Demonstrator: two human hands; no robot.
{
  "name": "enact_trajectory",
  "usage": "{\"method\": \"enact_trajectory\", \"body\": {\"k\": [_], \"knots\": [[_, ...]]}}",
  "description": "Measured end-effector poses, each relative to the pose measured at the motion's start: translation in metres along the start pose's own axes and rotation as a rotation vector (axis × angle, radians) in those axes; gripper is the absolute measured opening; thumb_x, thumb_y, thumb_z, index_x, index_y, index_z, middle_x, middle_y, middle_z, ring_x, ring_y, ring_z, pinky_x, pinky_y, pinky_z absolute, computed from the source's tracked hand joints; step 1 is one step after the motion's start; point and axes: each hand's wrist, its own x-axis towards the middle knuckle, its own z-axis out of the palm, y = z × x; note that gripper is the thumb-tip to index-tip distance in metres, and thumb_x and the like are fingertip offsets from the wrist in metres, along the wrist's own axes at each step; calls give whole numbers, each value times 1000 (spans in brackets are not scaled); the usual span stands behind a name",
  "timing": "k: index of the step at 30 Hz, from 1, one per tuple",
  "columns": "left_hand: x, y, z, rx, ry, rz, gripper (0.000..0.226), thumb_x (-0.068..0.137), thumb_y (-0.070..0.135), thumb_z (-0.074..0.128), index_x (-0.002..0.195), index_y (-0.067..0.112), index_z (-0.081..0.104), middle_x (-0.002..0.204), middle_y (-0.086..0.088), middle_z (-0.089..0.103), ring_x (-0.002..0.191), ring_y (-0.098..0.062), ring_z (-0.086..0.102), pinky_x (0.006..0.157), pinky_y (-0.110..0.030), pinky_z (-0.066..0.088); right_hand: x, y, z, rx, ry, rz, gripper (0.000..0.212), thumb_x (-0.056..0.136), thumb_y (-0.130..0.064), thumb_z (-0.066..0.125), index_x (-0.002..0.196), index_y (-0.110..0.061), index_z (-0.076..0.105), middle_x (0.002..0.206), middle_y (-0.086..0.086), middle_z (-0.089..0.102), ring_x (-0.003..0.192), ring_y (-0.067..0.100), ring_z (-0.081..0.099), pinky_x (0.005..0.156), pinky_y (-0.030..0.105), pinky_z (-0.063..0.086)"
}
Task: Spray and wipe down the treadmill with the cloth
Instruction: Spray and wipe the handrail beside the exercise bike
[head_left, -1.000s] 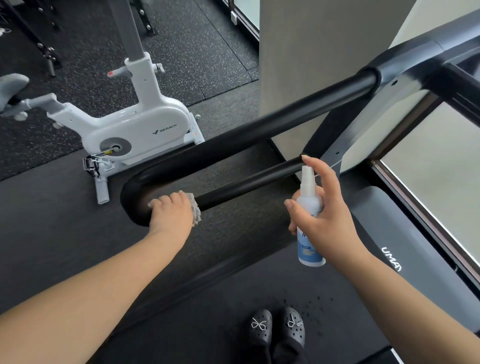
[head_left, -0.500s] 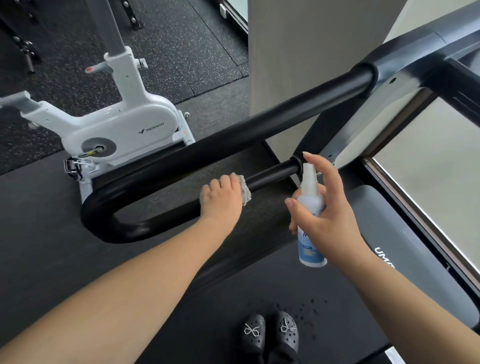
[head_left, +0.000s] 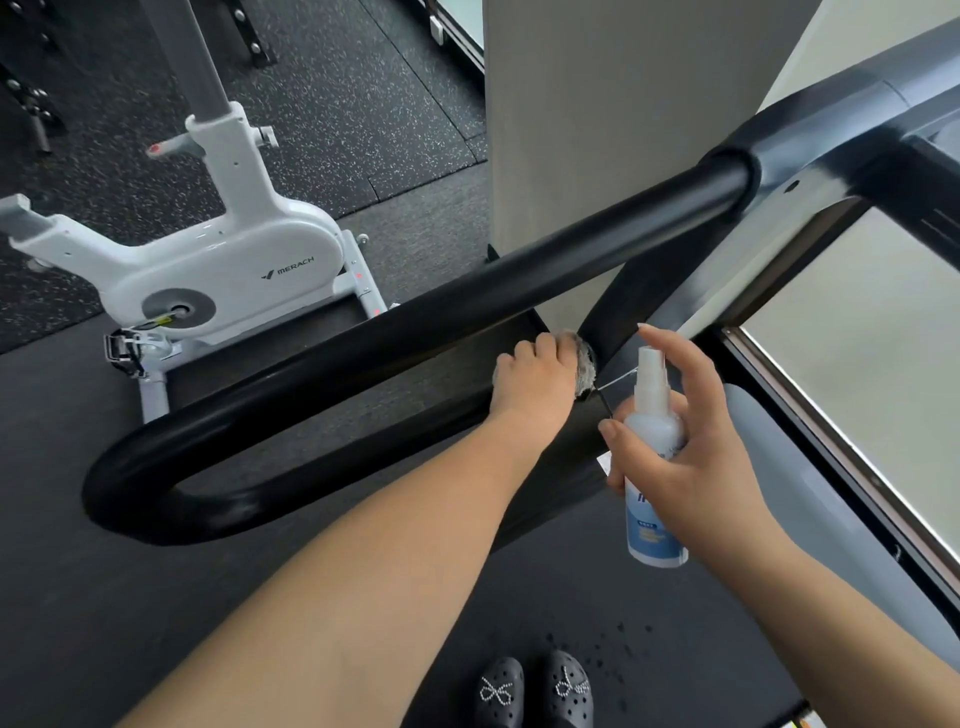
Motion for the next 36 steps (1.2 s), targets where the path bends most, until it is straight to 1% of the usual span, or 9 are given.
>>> {"method": "enact_trajectory", "body": {"k": [4,9,14,18,21,25,31,33,36], "knots": [[-14,-15,4,34,-1,20,86,86,25,61,150,15,5,127,-17,42,105,-32,50,78,-42,45,1,0,-2,9,-1,13,70,89,2,65,136,-43,40,75,7,59,59,31,63,60,30,59],[-42,-49,9,-11,-24,15,84,90,26,57,151,17,0,130,-15,40,107,-31,48,82,-41,44,2,-2,-6,22,-19,13,70,90,1,65,137,-45,40,74,4,59,60,32,62,58,28,58],[-60,-67,-5,-160,-77,-86,67,95,26,52,150,17,15,132,-11,41,113,-29,45,87,-41,46,0,-5,-18,48,-7,17,69,90,4,63,131,-48,42,75,8,57,62,36,61,57,25,56],[-74,-60,-26,-273,31,-177,58,95,32,53,145,21,27,127,-8,46,110,-27,47,80,-38,44,-7,-6,-29,42,17,29,70,91,2,64,129,-52,41,78,10,57,63,37,61,58,24,56],[-85,-49,-40,-418,87,-221,59,92,36,56,144,24,30,125,-6,48,109,-25,50,82,-36,45,-16,-9,-36,35,37,41,70,91,1,64,130,-51,40,78,9,57,63,36,62,59,25,57],[-95,-31,-60,-596,93,-185,58,90,37,60,141,25,34,127,-6,49,110,-25,53,87,-38,47,-32,-13,-41,11,77,39,70,90,0,65,132,-50,40,78,9,59,61,33,62,58,24,55],[-110,-5,-87,-724,46,-89,56,90,40,59,139,25,38,124,-1,54,110,-18,53,86,-29,44,-68,-18,-45,-35,210,69,72,90,-3,65,128,-58,39,80,4,62,60,27,66,63,25,57],[-120,0,-88,-770,25,-61,55,89,42,59,137,26,40,123,0,57,108,-18,56,91,-33,47,-87,-19,-44,-22,270,78,70,90,-3,66,131,-54,39,78,3,62,58,21,65,62,23,55],[-143,5,-86,-815,-16,-30,51,87,45,59,134,30,43,116,2,60,99,-19,60,84,-42,53,-123,-21,-34,-16,373,94,66,91,-5,67,133,-48,41,74,4,62,57,16,64,61,12,51]]}}
